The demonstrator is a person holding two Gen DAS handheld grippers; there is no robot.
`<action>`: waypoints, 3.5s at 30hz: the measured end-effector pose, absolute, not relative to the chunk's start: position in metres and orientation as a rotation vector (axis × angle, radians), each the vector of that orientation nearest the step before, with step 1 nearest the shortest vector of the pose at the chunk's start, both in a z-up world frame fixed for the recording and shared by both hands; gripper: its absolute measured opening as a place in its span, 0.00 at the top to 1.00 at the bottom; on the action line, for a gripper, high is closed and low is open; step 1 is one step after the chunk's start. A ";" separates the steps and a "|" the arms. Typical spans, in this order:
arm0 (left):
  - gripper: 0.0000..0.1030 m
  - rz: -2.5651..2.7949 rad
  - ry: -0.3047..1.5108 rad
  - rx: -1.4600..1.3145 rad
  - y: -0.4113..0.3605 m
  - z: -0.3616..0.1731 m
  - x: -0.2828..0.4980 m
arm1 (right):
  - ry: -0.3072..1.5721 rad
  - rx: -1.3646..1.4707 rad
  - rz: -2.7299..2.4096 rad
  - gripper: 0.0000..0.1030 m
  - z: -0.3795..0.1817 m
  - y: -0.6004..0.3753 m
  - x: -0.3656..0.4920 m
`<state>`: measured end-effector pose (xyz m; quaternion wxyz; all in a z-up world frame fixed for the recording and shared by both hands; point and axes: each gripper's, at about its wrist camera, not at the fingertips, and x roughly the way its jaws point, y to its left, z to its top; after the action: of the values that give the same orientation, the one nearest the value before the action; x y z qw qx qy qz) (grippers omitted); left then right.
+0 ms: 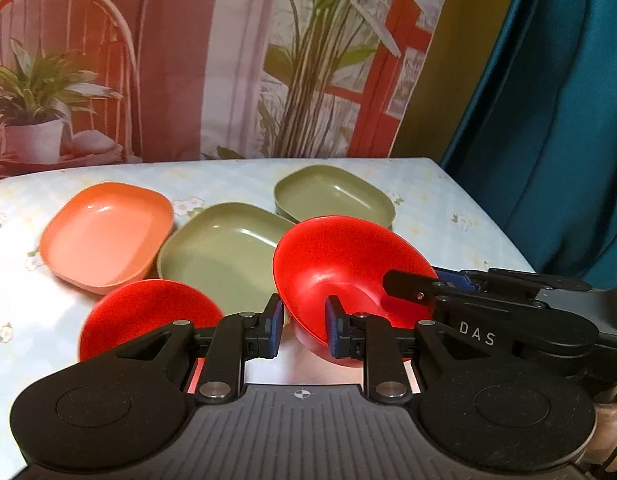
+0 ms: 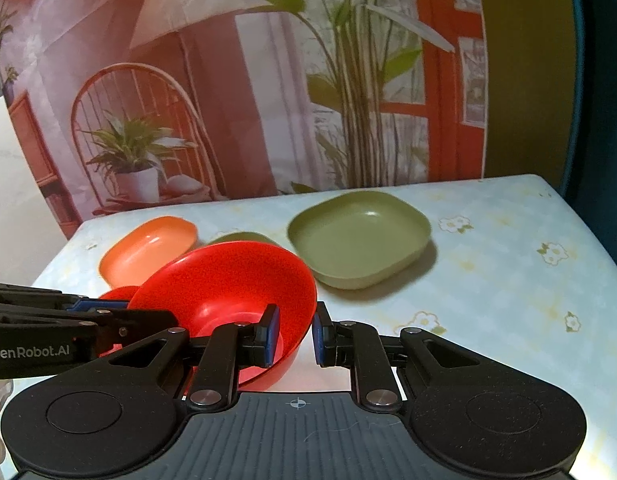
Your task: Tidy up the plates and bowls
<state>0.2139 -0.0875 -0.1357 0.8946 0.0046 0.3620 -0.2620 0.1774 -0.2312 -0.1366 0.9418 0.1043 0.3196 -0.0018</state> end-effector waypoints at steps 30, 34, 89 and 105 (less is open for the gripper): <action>0.77 -0.372 0.769 -0.116 0.027 -0.139 0.227 | 0.691 0.115 0.164 0.84 -0.131 -0.112 0.236; 0.77 -0.358 0.784 -0.112 0.027 -0.148 0.228 | 0.708 0.096 0.166 0.84 -0.141 -0.108 0.236; 0.75 -0.294 0.813 -0.124 0.031 -0.170 0.230 | 0.724 0.055 0.157 0.77 -0.155 -0.105 0.229; 0.75 -0.278 0.721 -0.072 0.026 -0.136 0.232 | 0.654 0.073 0.115 0.77 -0.131 -0.145 0.227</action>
<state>0.2325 0.0263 -0.1357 0.9257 -0.0353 0.3515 -0.1353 0.2269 -0.1449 -0.1313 0.9448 0.0359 0.3207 0.0567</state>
